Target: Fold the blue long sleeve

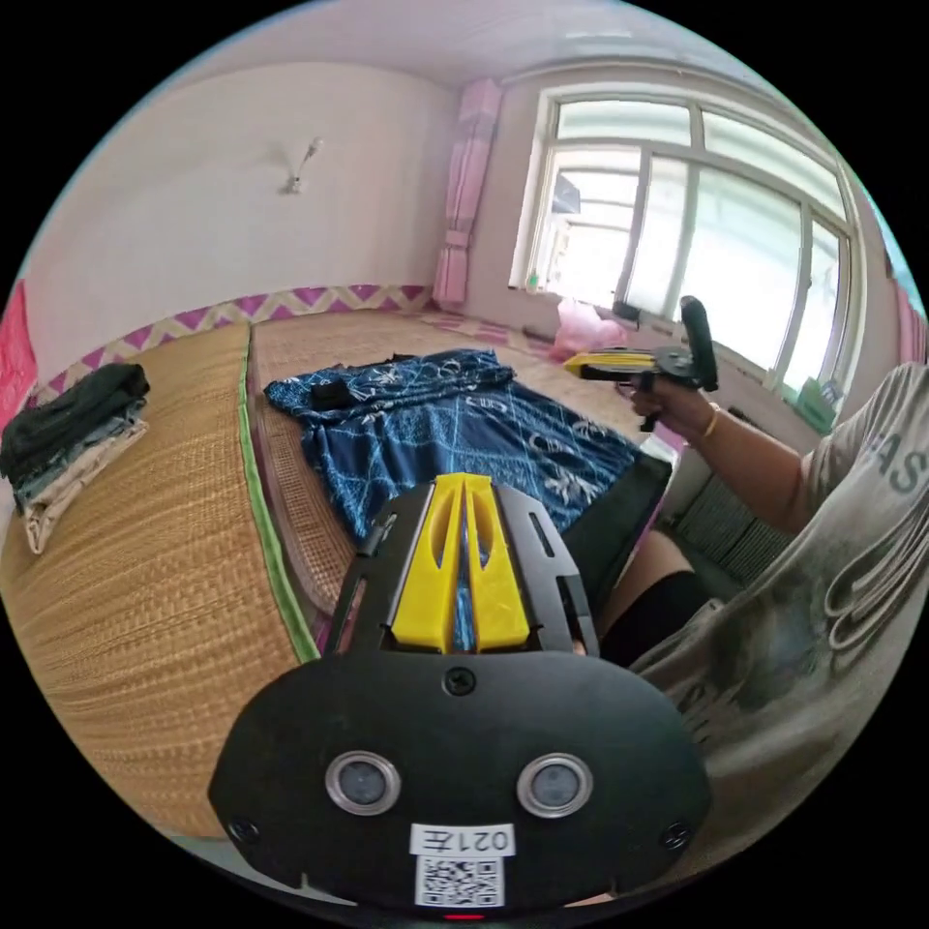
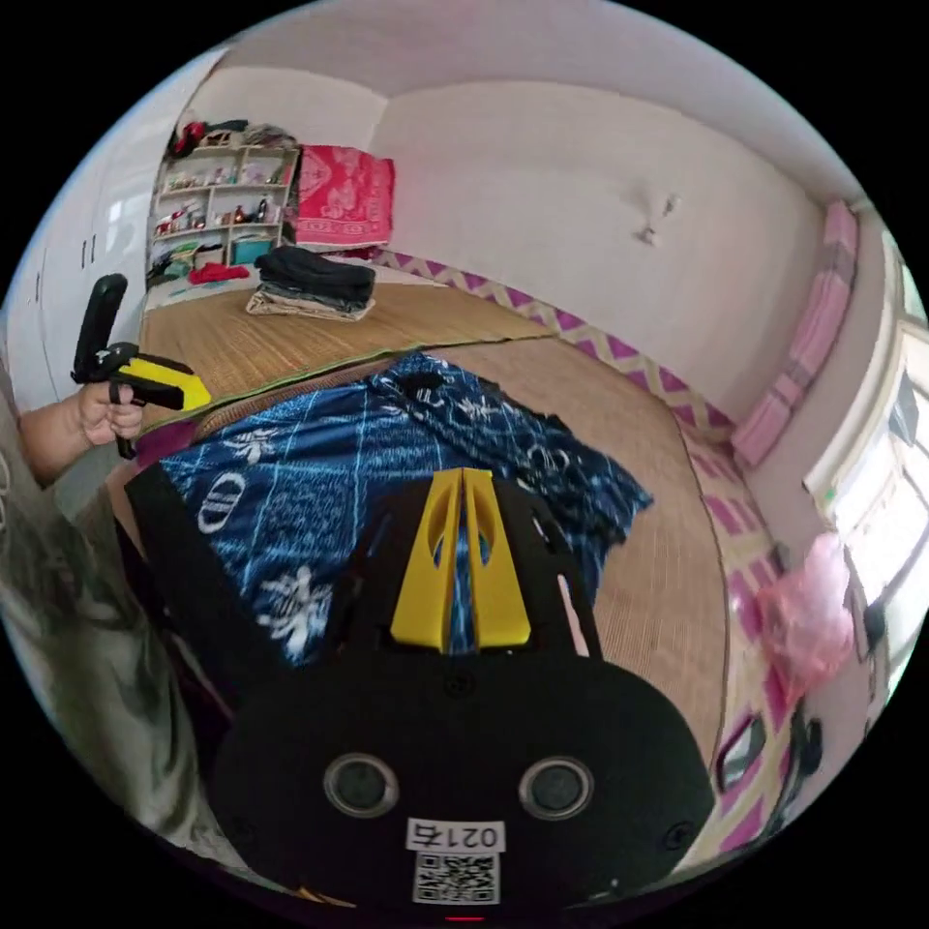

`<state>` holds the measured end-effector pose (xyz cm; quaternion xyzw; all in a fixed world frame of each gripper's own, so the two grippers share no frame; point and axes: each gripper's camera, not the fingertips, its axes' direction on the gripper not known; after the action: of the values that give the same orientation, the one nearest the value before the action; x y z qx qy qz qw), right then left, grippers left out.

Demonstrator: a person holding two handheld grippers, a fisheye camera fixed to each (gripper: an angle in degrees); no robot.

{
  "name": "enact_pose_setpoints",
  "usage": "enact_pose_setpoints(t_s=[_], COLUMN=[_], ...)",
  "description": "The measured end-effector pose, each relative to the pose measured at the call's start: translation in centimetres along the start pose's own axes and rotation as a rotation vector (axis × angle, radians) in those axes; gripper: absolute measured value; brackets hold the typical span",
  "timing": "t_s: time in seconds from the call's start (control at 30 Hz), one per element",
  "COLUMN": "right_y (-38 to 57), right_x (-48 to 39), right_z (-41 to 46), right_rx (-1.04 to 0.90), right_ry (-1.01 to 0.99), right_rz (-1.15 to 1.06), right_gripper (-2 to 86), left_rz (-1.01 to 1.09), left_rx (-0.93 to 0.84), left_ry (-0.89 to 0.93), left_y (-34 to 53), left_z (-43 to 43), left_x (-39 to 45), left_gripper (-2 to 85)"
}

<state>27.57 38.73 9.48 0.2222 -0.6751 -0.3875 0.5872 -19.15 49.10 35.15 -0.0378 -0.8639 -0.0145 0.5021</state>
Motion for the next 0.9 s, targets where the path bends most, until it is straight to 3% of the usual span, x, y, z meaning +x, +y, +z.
enact_pose_setpoints(t_s=[0.13,0.23,0.33,0.6,0.7,0.77,0.9], right_y=[-6.8,-10.1,-12.2,-9.5,-7.8,-5.1,2.7], right_x=[-2.9,-6.5,-8.9,-13.3,-9.5,-2.8,9.3], right_z=[12.3,20.2,26.7,37.0,35.0,30.7,22.4], right_rx=[-0.081,-0.142,-0.197,-0.314,-0.188,-0.038,0.146], right_ry=[-0.073,-0.09,-0.141,-0.095,-0.125,-0.163,-0.15], right_rz=[-0.192,-0.321,-0.351,-0.406,-0.183,0.084,0.4], right_gripper=[5.5,7.3,8.4,3.4,1.4,0.8,0.6], left_rz=[-0.218,-0.356,-0.481,-0.415,-0.406,-0.409,-0.429], left_rx=[0.02,0.022,0.049,0.005,0.02,0.033,0.051], left_ry=[0.336,0.451,0.519,0.52,0.533,0.53,0.452], left_y=[3.6,7.0,10.3,12.8,14.0,14.7,15.9], left_z=[5.7,8.1,9.9,13.4,14.4,14.8,15.6], left_x=[-8.9,-13.5,-17.4,-18.5,-18.8,-19.0,-18.7], left_gripper=[-0.9,-0.9,-0.9,-0.9,-0.9,-0.9,-0.9])
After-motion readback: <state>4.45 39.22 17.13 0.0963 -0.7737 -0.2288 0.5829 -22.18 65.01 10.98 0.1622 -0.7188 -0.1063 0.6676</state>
